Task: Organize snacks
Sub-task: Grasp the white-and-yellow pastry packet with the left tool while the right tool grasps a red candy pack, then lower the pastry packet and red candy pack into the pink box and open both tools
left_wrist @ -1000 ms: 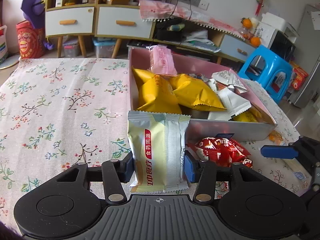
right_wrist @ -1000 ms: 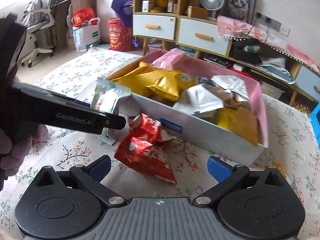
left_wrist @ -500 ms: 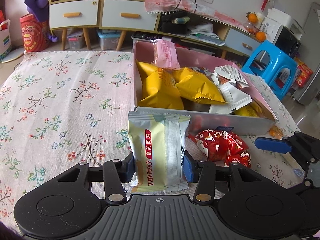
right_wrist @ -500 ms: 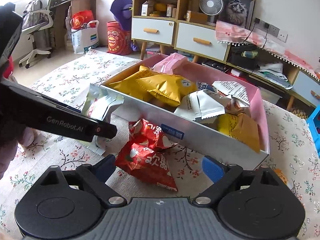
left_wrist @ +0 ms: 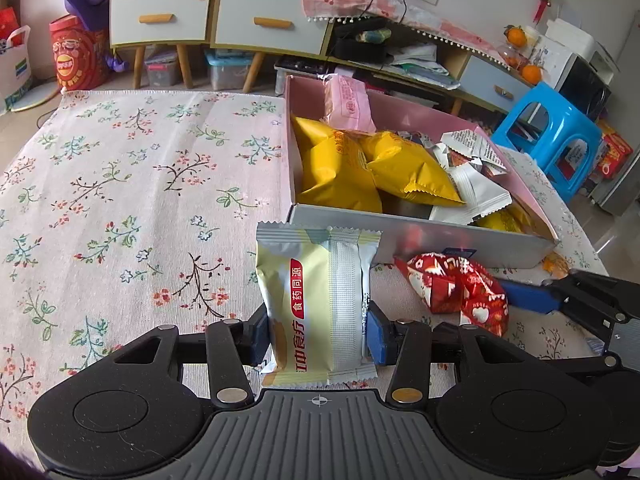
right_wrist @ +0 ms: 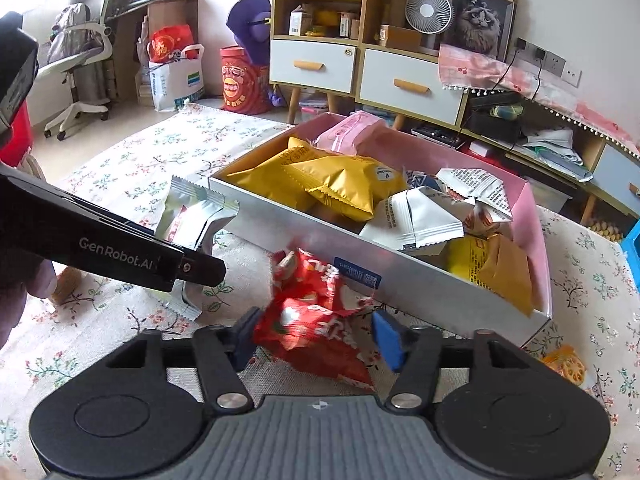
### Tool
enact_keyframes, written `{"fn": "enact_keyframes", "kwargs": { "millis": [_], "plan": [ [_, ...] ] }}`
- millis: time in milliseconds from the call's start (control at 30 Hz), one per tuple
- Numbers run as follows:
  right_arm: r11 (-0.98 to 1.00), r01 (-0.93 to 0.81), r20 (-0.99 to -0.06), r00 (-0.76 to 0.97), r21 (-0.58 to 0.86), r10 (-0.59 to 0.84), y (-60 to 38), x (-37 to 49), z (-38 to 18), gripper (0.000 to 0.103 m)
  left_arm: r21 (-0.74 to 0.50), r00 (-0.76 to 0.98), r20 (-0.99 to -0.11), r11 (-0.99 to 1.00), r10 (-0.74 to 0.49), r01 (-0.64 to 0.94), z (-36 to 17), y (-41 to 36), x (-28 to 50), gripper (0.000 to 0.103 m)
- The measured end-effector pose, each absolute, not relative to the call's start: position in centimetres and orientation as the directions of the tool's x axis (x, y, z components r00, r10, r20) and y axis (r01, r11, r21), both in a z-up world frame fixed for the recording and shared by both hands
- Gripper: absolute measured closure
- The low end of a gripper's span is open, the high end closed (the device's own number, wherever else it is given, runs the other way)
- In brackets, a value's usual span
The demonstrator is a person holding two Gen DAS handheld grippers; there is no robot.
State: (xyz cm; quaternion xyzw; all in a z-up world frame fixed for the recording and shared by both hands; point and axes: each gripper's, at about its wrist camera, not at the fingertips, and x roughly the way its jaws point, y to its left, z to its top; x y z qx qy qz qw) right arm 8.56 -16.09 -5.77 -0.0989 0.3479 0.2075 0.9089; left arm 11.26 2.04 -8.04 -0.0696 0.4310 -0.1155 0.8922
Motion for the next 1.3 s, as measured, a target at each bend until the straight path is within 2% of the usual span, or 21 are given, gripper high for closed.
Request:
{"fn": "enact_keyframes", "kwargs": {
  "millis": [200,400,700,1067,1300],
  "plan": [
    [0.881,-0.469,-0.66,0.682,-0.067,0.313,-15.8,7.9,-5.3,0.075,-0.221,0.596,-0.758,0.964,-0.265,0.148,-7.9,2.0,11.1,0.059],
    [0.884,-0.464,-0.662,0.681,-0.058,0.314,-16.4,8.0,-4.9,0.077,-0.224,0.587,-0.767,0.966,-0.258,0.131,-7.7,2.1,11.1,0.059],
    [0.921,-0.387,-0.681,0.665,0.039,0.308,-18.0,8.6,-4.1,0.08,-0.247,0.584,-0.768,0.962,-0.265,0.113,-7.2,2.4,11.0,0.059],
    [0.963,-0.219,-0.736,0.624,0.158,0.263,-19.7,9.5,-2.6,0.08,-0.293,0.536,-0.789,0.951,-0.3,0.101,-6.4,2.2,10.9,0.059],
    [0.96,-0.119,-0.743,0.611,0.254,0.272,-20.6,9.9,-1.1,0.08,-0.334,0.549,-0.772,0.939,-0.321,0.079,-4.9,2.8,11.1,0.059]
  ]
}}
